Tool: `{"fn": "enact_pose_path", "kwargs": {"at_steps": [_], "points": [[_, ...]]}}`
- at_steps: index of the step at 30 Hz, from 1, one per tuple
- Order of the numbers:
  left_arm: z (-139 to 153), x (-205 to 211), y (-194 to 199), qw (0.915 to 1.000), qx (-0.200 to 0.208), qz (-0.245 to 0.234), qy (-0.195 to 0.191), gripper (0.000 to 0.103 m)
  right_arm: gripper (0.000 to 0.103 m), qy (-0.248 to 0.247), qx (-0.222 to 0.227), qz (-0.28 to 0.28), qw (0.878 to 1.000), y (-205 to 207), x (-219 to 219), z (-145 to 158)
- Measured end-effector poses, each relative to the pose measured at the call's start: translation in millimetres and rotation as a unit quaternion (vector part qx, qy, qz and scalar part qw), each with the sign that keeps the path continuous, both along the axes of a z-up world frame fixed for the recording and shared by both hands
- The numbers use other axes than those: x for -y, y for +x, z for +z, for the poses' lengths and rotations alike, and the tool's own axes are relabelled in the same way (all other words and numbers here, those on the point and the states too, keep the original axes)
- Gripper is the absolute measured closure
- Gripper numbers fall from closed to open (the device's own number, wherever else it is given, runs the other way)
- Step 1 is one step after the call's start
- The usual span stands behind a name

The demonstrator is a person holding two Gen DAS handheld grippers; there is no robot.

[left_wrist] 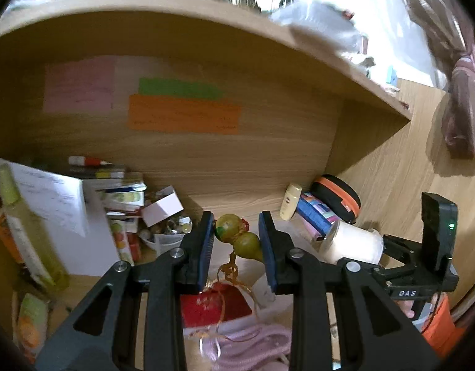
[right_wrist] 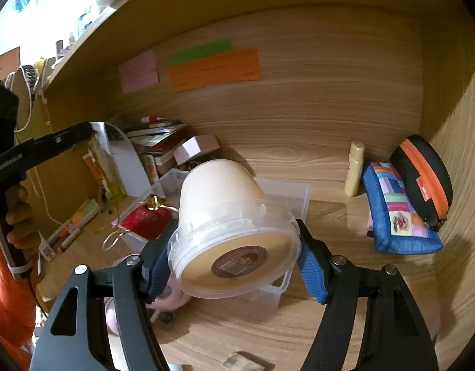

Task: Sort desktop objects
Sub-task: 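Carry the gold charm and cream tape roll over the clear box with both grippers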

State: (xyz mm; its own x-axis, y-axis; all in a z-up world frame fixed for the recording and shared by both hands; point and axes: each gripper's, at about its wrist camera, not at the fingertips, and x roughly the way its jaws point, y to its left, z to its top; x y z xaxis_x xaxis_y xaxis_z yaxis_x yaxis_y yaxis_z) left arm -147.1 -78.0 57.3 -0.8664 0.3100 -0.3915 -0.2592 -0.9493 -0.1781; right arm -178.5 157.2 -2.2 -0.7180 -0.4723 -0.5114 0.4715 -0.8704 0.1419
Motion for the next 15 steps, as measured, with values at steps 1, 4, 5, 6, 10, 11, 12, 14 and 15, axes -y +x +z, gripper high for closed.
{"fn": "enact_pose_path", "kwargs": {"at_steps": [1, 4, 5, 6, 10, 11, 12, 14, 15], "points": [[-3, -1, -6, 1.0, 0.004, 0.0, 0.0, 0.074, 0.036, 0.002, 0.001, -0.001, 1.0, -3, 1, -1], [-20, -4, -22, 0.9996, 0.027, -0.003, -0.001, 0.074, 0.036, 0.003, 0.006, -0.005, 1.0, -12, 4, -4], [-29, -5, -28, 0.9993, 0.037, -0.004, -0.008, 0.074, 0.036, 0.003, 0.009, -0.006, 1.0, -14, 5, -6], [-35, -6, -31, 0.999, 0.044, -0.006, -0.011, 0.074, 0.036, 0.004, 0.012, -0.006, 1.0, -18, 6, -8], [-59, -11, -38, 0.9969, 0.072, -0.025, -0.021, 0.074, 0.036, -0.002, 0.027, -0.008, 1.0, -32, 7, -20], [-64, -14, -39, 0.9961, 0.077, -0.035, -0.026, 0.074, 0.036, -0.001, 0.031, -0.008, 0.999, -35, 8, -23], [-67, -16, -38, 0.9957, 0.078, -0.042, -0.027, 0.074, 0.036, 0.001, 0.035, -0.009, 0.999, -38, 9, -27], [-73, -21, -37, 0.9945, 0.082, -0.057, -0.031, 0.074, 0.036, 0.011, 0.042, -0.01, 0.999, -43, 13, -34], [-74, -24, -37, 0.9938, 0.083, -0.065, -0.035, 0.074, 0.036, 0.015, 0.045, -0.008, 0.999, -45, 15, -37]]}}
